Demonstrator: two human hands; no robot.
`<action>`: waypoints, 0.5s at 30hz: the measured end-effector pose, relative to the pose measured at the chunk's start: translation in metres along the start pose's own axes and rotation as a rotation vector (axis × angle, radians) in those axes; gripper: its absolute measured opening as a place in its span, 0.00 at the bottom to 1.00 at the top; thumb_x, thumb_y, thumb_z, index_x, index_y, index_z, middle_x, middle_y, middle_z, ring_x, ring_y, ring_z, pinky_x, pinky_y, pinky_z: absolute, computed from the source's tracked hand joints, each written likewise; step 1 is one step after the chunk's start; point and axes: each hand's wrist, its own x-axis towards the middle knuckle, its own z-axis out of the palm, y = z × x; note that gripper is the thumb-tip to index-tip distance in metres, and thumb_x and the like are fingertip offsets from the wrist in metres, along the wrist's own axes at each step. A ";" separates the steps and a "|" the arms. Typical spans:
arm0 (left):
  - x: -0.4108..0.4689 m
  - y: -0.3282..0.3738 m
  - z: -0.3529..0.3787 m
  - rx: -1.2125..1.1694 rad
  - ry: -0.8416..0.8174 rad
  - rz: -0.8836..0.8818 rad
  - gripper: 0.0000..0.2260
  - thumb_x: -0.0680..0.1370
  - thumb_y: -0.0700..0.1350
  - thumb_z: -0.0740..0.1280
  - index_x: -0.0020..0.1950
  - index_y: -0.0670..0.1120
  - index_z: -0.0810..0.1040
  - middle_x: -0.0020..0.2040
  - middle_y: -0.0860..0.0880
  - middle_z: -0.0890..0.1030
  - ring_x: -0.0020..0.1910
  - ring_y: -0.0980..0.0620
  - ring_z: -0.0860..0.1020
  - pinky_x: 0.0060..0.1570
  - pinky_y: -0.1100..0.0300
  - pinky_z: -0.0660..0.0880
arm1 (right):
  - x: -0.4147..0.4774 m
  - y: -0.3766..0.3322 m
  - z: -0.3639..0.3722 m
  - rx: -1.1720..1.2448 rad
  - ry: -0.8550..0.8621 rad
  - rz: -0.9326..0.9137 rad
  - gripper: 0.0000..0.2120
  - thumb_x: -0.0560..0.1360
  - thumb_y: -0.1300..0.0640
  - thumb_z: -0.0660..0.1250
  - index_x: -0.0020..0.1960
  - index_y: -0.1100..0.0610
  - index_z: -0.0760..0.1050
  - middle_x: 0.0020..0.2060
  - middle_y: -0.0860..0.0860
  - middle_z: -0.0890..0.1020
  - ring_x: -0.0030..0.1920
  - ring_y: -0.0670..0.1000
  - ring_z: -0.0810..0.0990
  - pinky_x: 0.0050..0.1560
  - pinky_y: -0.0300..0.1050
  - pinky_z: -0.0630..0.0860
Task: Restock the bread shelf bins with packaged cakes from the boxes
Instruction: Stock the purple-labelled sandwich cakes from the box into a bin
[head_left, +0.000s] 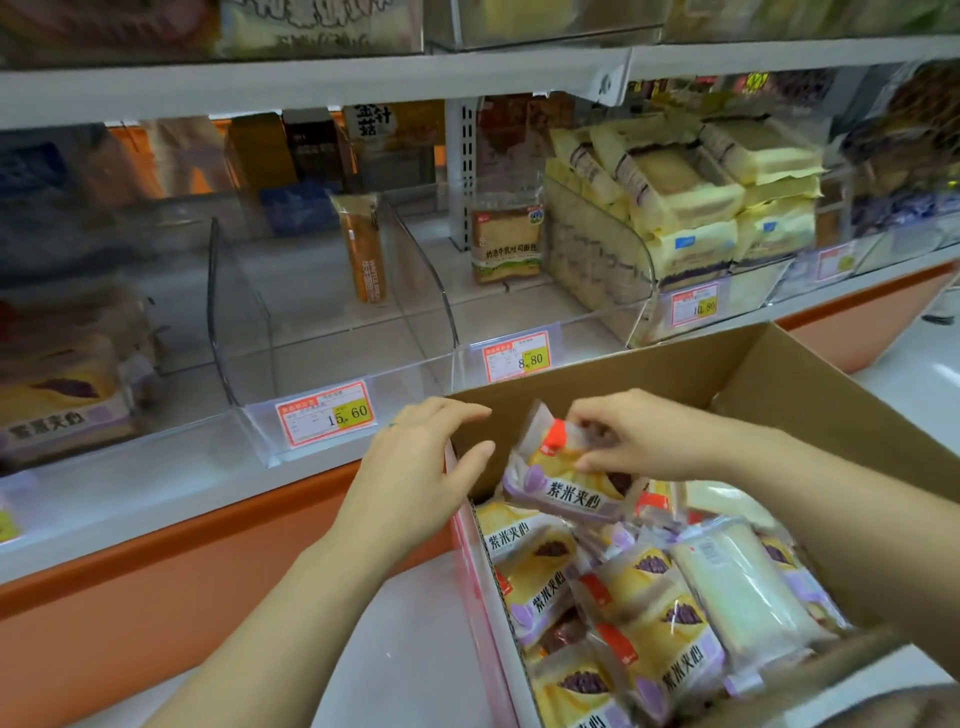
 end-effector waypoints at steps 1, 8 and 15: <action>0.000 0.002 -0.002 -0.018 -0.009 0.029 0.19 0.78 0.54 0.64 0.68 0.55 0.72 0.65 0.57 0.74 0.64 0.57 0.70 0.65 0.60 0.66 | -0.003 -0.006 -0.009 0.032 0.024 -0.012 0.09 0.73 0.51 0.71 0.45 0.47 0.70 0.33 0.43 0.72 0.33 0.40 0.70 0.35 0.35 0.65; -0.004 0.018 -0.003 -0.311 0.012 0.048 0.18 0.74 0.51 0.71 0.62 0.60 0.73 0.50 0.58 0.82 0.48 0.58 0.79 0.49 0.53 0.77 | -0.013 -0.036 -0.031 0.186 0.152 -0.117 0.12 0.71 0.52 0.73 0.53 0.48 0.75 0.46 0.46 0.81 0.47 0.46 0.79 0.51 0.45 0.76; -0.006 0.017 -0.005 -0.282 0.243 0.024 0.12 0.74 0.47 0.71 0.54 0.57 0.73 0.43 0.60 0.79 0.42 0.60 0.77 0.39 0.66 0.72 | -0.021 0.007 0.003 0.111 0.094 0.171 0.25 0.67 0.47 0.76 0.60 0.50 0.71 0.51 0.44 0.78 0.48 0.44 0.76 0.49 0.38 0.74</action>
